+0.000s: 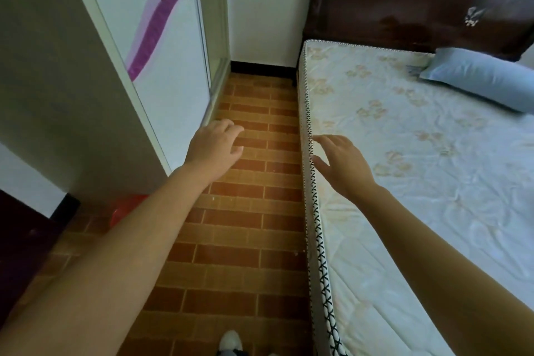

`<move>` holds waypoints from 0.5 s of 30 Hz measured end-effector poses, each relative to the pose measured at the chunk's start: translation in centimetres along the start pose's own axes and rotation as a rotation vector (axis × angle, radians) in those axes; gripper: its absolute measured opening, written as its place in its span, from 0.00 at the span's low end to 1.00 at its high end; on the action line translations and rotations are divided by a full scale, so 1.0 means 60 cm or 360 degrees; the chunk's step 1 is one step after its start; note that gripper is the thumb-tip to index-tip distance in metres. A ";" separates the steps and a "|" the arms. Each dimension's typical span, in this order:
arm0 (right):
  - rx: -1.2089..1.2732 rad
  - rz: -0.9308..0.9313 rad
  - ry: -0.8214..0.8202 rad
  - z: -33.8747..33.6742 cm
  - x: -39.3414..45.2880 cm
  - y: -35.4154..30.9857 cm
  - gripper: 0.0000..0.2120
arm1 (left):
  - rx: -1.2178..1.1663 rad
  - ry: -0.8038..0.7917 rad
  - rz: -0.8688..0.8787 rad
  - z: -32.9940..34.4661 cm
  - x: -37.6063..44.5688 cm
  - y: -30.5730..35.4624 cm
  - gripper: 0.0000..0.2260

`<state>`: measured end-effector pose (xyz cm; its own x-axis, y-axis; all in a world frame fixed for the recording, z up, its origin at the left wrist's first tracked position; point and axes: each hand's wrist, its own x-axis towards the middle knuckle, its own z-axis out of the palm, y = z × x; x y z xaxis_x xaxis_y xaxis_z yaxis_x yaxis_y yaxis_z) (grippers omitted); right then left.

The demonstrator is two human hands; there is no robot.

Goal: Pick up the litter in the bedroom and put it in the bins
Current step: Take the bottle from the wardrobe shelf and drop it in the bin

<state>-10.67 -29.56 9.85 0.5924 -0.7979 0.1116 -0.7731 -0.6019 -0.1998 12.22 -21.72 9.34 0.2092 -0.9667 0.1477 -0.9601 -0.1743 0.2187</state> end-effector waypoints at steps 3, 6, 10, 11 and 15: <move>-0.0041 -0.0005 0.0050 0.002 0.004 0.000 0.20 | -0.0029 0.0021 -0.0005 0.000 0.007 -0.005 0.19; -0.0053 -0.0012 0.0135 0.007 0.019 -0.007 0.20 | -0.0045 0.0074 -0.0020 -0.003 0.020 -0.017 0.19; -0.0014 -0.0004 0.0257 0.016 0.035 -0.014 0.19 | -0.0010 0.0113 0.0014 0.000 0.041 -0.030 0.19; -0.0002 0.0000 0.0276 0.019 0.040 -0.014 0.19 | -0.0005 0.0120 0.0024 0.001 0.047 -0.034 0.19; 0.0017 0.0011 0.0331 0.033 0.078 0.000 0.18 | 0.0034 0.0099 0.0046 0.010 0.078 -0.054 0.19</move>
<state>-7.45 -33.22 8.47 0.5266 -0.7921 0.3086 -0.7740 -0.5969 -0.2114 16.18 -25.79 8.72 0.1916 -0.9580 0.2135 -0.9695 -0.1509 0.1930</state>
